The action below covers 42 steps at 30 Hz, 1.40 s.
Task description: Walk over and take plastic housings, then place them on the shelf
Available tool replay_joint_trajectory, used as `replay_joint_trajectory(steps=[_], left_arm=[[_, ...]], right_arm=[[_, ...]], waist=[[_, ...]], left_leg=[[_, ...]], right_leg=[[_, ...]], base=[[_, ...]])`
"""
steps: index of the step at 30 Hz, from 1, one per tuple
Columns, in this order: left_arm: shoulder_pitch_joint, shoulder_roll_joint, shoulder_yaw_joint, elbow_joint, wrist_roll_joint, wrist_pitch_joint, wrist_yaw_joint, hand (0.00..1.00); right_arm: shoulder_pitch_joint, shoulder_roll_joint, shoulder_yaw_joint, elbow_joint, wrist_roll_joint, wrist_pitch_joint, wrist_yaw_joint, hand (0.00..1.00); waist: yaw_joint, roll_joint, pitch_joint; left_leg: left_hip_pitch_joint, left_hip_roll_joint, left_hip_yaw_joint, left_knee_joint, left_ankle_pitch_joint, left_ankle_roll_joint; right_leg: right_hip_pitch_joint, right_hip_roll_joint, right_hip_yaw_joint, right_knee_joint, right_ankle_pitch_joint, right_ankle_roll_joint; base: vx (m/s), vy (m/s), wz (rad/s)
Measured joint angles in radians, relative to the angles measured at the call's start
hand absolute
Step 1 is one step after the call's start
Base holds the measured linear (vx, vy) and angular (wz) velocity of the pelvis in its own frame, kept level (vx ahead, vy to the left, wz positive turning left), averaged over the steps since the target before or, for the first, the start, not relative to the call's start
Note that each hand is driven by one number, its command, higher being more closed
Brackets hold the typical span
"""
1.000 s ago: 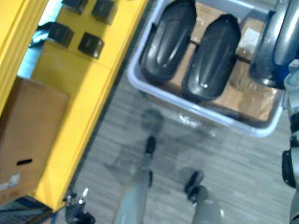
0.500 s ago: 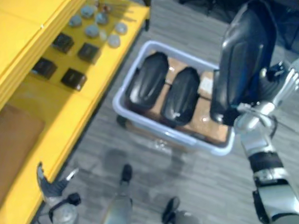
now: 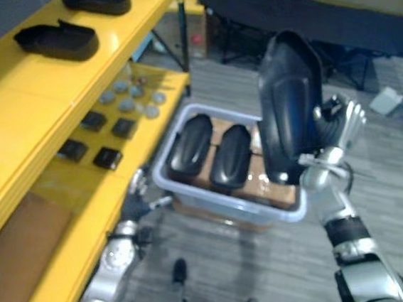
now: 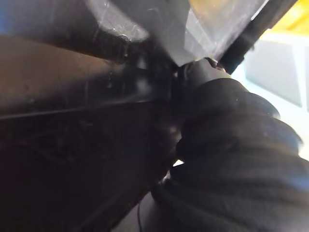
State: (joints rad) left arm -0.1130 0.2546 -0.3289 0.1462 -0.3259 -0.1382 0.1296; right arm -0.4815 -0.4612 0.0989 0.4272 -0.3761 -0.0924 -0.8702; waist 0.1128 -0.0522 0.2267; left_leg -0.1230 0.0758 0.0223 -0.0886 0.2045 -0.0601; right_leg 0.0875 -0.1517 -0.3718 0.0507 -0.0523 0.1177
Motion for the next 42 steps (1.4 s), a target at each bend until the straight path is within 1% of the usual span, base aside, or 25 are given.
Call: replay_joint_trajectory(steps=[2, 3, 5, 7, 8, 11, 13, 16, 19, 24, 27, 28, 29, 30, 33, 34, 36, 38, 42], left_arm=[[-0.026, -0.012, -0.028, 0.003, -0.035, 0.043, -0.023, 0.00], [-0.046, -0.024, -0.047, 0.012, -0.051, 0.065, -0.026, 0.00], [-0.095, -0.045, -0.074, 0.051, -0.048, 0.098, -0.020, 0.00], [-0.113, -0.049, -0.087, 0.070, -0.048, 0.107, -0.013, 0.00], [-0.116, -0.050, -0.087, 0.081, -0.048, 0.124, -0.003, 0.00], [-0.123, -0.065, -0.085, 0.116, -0.049, 0.128, 0.009, 0.00], [-0.123, -0.067, -0.087, 0.120, -0.049, 0.142, 0.009, 0.00], [-0.140, -0.072, -0.088, 0.157, -0.069, 0.145, 0.007, 0.00], [-0.145, -0.071, -0.088, 0.160, -0.070, 0.145, 0.006, 0.00], [-0.177, -0.071, -0.089, 0.160, -0.071, 0.145, 0.006, 0.00], [-0.187, -0.071, -0.091, 0.160, -0.145, 0.151, -0.003, 0.00], [-0.191, -0.071, -0.097, 0.160, -0.151, 0.161, -0.008, 0.00], [-0.199, -0.069, -0.119, 0.162, -0.183, 0.169, -0.021, 0.00], [-0.201, -0.070, -0.122, 0.162, -0.188, 0.170, -0.025, 0.00], [-0.214, -0.087, -0.148, 0.169, -0.252, 0.192, -0.040, 0.00], [-0.224, -0.093, -0.157, 0.178, -0.270, 0.205, -0.055, 0.00], [-0.233, -0.106, -0.159, 0.190, -0.314, 0.215, -0.073, 0.00], [-0.247, -0.108, -0.176, 0.190, -0.376, 0.241, -0.112, 0.00], [-0.251, -0.110, -0.208, 0.194, -0.410, 0.263, -0.146, 0.00]], right_arm=[[0.000, 0.022, 0.001, -0.035, -0.021, -0.013, 0.003, 1.00], [0.002, 0.034, 0.002, -0.063, -0.042, -0.020, 0.010, 1.00], [0.005, 0.049, 0.010, -0.091, -0.065, -0.032, 0.021, 1.00], [0.005, 0.052, 0.032, -0.097, -0.073, -0.042, 0.024, 1.00], [0.009, 0.071, 0.044, -0.097, -0.081, -0.053, 0.041, 1.00], [0.019, 0.092, 0.064, -0.097, -0.081, -0.063, 0.052, 1.00], [0.033, 0.100, 0.076, -0.097, -0.081, -0.069, 0.062, 1.00], [0.069, 0.117, 0.094, -0.097, -0.091, -0.087, 0.070, 1.00], [0.086, 0.127, 0.123, -0.097, -0.107, -0.089, 0.079, 1.00], [0.109, 0.152, 0.158, -0.088, -0.111, -0.091, 0.087, 1.00], [0.112, 0.167, 0.177, -0.056, -0.119, -0.099, 0.087, 1.00], [0.113, 0.168, 0.183, -0.045, -0.129, -0.099, 0.087, 1.00], [0.113, 0.169, 0.195, -0.025, -0.132, -0.099, 0.090, 1.00], [0.113, 0.169, 0.196, -0.021, -0.132, -0.099, 0.090, 1.00], [0.114, 0.179, 0.199, 0.014, -0.149, -0.099, 0.091, 1.00], [0.114, 0.182, 0.199, 0.024, -0.149, -0.098, 0.091, 1.00], [0.114, 0.184, 0.199, 0.028, -0.150, -0.098, 0.091, 1.00], [0.114, 0.184, 0.207, 0.029, -0.150, -0.098, 0.091, 1.00], [0.113, 0.185, 0.231, 0.057, -0.150, -0.098, 0.091, 1.00]], waist=[[-0.008, 0.000, 0.000], [-0.018, 0.000, 0.000], [-0.024, -0.004, -0.005], [-0.029, -0.006, -0.010], [-0.036, -0.008, -0.026], [-0.043, -0.005, -0.047], [-0.044, -0.005, -0.051], [-0.052, 0.000, -0.057], [-0.068, 0.000, -0.057], [-0.070, 0.000, -0.057], [-0.070, 0.000, -0.057], [-0.070, 0.000, -0.057], [-0.070, 0.000, -0.057], [-0.070, 0.000, -0.057], [-0.071, 0.000, -0.057], [-0.071, 0.000, -0.057], [-0.071, 0.001, -0.057], [-0.072, 0.008, -0.062], [-0.072, 0.026, -0.072]], left_leg=[[0.000, 0.003, 0.015, 0.000, 0.000, 0.000], [0.000, 0.000, 0.018, 0.000, 0.002, -0.002], [0.000, -0.002, 0.025, 0.000, 0.003, -0.004], [0.001, -0.003, 0.028, 0.000, 0.006, -0.007], [0.001, -0.004, 0.029, 0.001, 0.007, -0.008], [0.006, -0.005, 0.033, 0.001, 0.007, -0.008], [0.017, -0.004, 0.038, 0.000, 0.006, -0.008], [0.018, 0.001, 0.037, 0.000, 0.004, -0.005], [0.018, 0.001, 0.038, 0.000, -0.001, -0.005], [0.017, -0.001, 0.037, 0.000, -0.001, -0.005], [0.016, -0.003, 0.037, 0.000, -0.001, -0.005], [0.015, -0.003, 0.037, 0.000, -0.001, -0.005], [0.014, -0.005, 0.037, 0.000, 0.000, -0.005], [0.014, -0.005, 0.037, 0.000, 0.001, -0.005], [0.014, -0.011, 0.036, 0.000, 0.005, -0.003], [0.014, -0.012, 0.035, 0.000, 0.005, -0.003], [0.014, -0.015, 0.035, 0.000, 0.005, -0.003], [0.014, -0.019, 0.036, 0.000, 0.005, -0.003], [0.015, -0.020, 0.035, 0.000, 0.005, -0.003]], right_leg=[[-0.002, 0.002, 0.017, -0.014, 0.012, 0.002], [-0.002, 0.001, 0.019, -0.019, 0.016, 0.004], [-0.001, 0.001, 0.023, -0.027, 0.028, 0.005], [-0.001, 0.000, 0.024, -0.028, 0.028, 0.005], [-0.001, -0.002, 0.024, -0.028, 0.028, 0.005], [0.002, -0.003, 0.028, -0.029, 0.028, 0.005], [0.007, -0.003, 0.036, -0.027, 0.028, 0.005], [0.003, -0.003, 0.044, -0.025, 0.028, 0.004], [0.002, -0.003, 0.045, -0.026, 0.028, 0.003], [0.001, -0.005, 0.046, -0.031, 0.032, 0.006], [0.001, -0.005, 0.045, -0.032, 0.032, 0.006], [0.001, -0.005, 0.045, -0.032, 0.032, 0.006], [0.001, -0.005, 0.044, -0.031, 0.034, 0.008], [0.001, -0.005, 0.044, -0.031, 0.035, 0.009], [0.001, -0.008, 0.044, -0.030, 0.036, 0.011], [0.002, -0.010, 0.043, -0.029, 0.036, 0.011], [0.002, -0.012, 0.042, -0.028, 0.036, 0.011], [0.002, -0.016, 0.042, -0.028, 0.036, 0.011], [0.002, -0.019, 0.042, -0.026, 0.036, 0.011]], base=[[-0.02, 0.004, -0.20], [0.00, 0.005, -0.13], [0.01, 0.003, -0.07], [0.01, 0.000, -0.02], [0.00, 0.000, 0.00], [0.00, -0.004, -0.01], [-0.03, -0.005, -0.10], [-0.08, 0.009, -0.06], [-0.07, 0.016, -0.01], [-0.05, 0.011, 0.00], [0.00, 0.000, 0.00], [0.00, 0.000, 0.00], [0.00, 0.000, 0.00], [0.03, -0.013, 0.02], [0.01, -0.003, 0.00], [0.00, 0.000, 0.00], [0.00, 0.000, 0.00], [0.00, 0.000, 0.00], [0.00, 0.000, 0.00]])
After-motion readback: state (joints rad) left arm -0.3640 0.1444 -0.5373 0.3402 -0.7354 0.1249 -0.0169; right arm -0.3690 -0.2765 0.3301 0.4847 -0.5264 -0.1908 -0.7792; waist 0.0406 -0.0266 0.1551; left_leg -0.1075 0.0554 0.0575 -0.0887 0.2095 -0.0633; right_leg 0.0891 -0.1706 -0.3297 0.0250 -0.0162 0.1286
